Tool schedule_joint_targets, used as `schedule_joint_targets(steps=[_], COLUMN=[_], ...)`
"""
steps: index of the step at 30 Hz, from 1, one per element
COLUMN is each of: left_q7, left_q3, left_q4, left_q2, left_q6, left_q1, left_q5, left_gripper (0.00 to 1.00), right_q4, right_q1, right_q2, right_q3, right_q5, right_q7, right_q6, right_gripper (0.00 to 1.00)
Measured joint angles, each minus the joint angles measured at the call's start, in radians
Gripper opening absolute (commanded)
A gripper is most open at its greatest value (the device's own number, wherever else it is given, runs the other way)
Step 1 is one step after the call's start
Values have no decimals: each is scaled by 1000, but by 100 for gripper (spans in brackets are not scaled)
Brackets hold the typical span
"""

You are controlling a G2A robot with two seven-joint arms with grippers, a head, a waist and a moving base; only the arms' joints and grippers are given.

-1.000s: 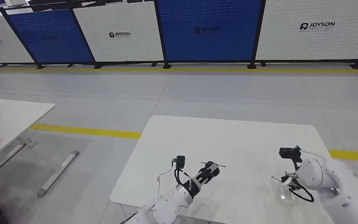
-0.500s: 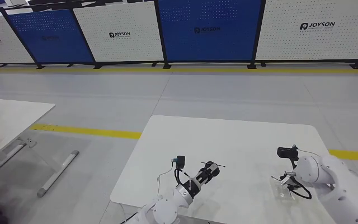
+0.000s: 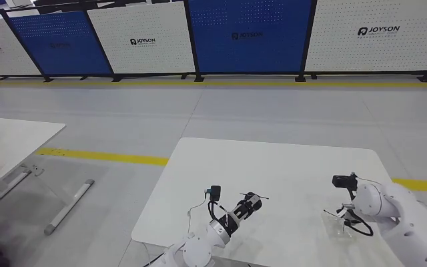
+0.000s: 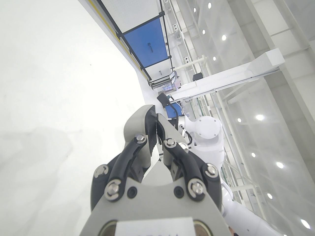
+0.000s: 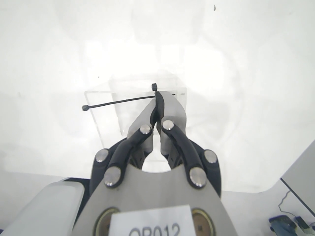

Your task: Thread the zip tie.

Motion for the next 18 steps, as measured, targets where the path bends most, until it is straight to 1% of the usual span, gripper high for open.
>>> schedule_joint_targets(steps=[3,6,7,9,10,12,13,18], left_q7=[0,0,0,0,0,0,0,0], left_q3=[0,0,0,0,0,0,0,0], left_q4=[0,0,0,0,0,0,0,0], left_q2=[0,0,0,0,0,0,0,0], left_q6=[0,0,0,0,0,0,0,0], left_q1=[0,0,0,0,0,0,0,0], left_q5=[0,0,0,0,0,0,0,0], left_gripper=[0,0,0,0,0,0,0,0], right_q4=[-53,-130,-167,-224,-262,-309,-314,-304], right_q1=[-46,-117,-155,-223,-271,-333,-344,-328], right_q2=[13,25,27,29,29,28,27,28], right_q3=[66,170,222,305,358,416,424,415], right_q5=[-7,-21,-24,-15,-10,-6,-6,-6], right_q7=[0,-4,-20,-61,-91,-119,-120,-117], right_q6=[0,0,0,0,0,0,0,0], right_gripper=[0,0,0,0,0,0,0,0])
